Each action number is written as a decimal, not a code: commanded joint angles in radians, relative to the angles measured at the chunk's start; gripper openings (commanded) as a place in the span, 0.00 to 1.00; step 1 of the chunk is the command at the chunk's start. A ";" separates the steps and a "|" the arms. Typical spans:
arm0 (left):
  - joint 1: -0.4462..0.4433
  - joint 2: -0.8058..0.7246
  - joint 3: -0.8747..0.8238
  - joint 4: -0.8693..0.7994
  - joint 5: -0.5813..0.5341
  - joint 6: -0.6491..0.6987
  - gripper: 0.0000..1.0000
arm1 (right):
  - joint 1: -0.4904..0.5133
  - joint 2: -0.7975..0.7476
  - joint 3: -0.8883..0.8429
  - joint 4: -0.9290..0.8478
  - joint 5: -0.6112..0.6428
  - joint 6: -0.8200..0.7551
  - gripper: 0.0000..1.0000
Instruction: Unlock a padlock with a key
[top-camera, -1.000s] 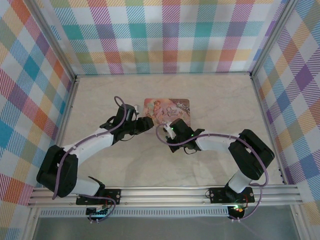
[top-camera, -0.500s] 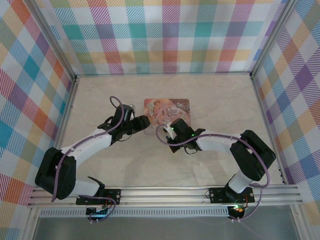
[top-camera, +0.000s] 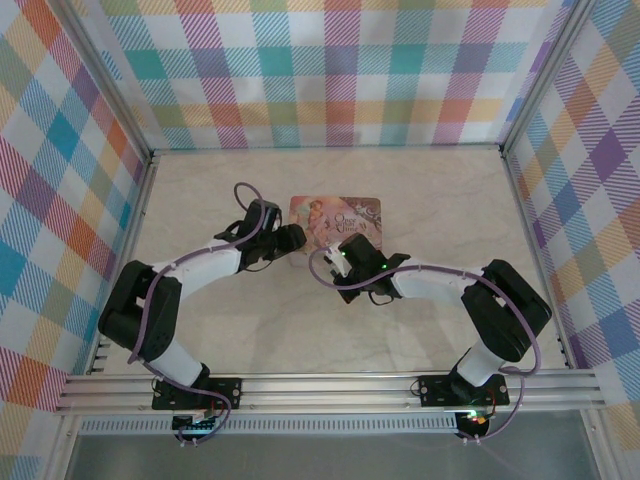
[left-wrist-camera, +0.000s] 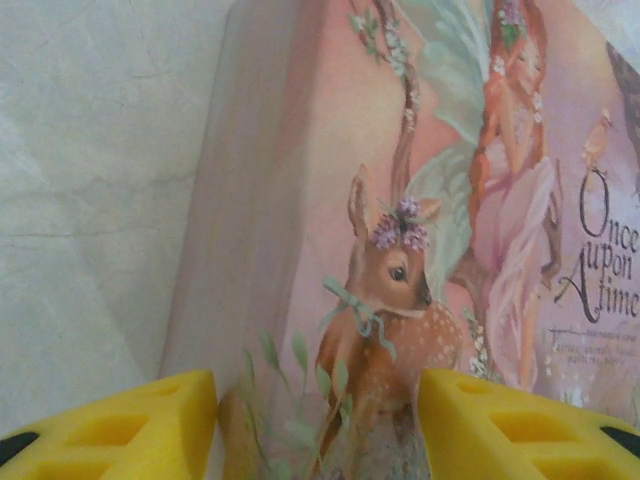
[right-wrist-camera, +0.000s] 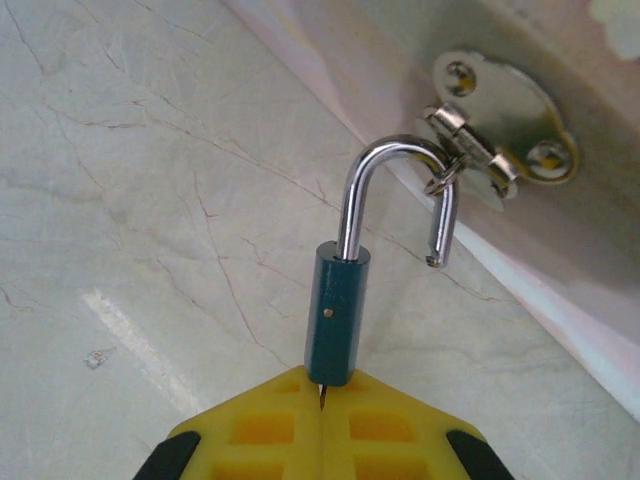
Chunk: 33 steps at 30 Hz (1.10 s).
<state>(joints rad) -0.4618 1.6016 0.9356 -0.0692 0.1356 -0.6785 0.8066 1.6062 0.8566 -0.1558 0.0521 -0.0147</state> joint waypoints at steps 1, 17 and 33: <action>0.014 0.027 0.037 0.012 -0.010 0.023 0.55 | 0.010 -0.022 0.034 -0.036 0.015 -0.060 0.00; 0.017 0.037 0.043 0.008 -0.003 0.037 0.54 | 0.009 0.006 0.087 -0.159 0.060 -0.270 0.00; 0.027 -0.077 0.016 -0.006 -0.003 0.088 0.63 | 0.009 0.037 0.113 -0.143 0.092 -0.336 0.00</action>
<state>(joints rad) -0.4526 1.6054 0.9688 -0.0734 0.1326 -0.6239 0.8066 1.6413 0.9466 -0.3004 0.1501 -0.3199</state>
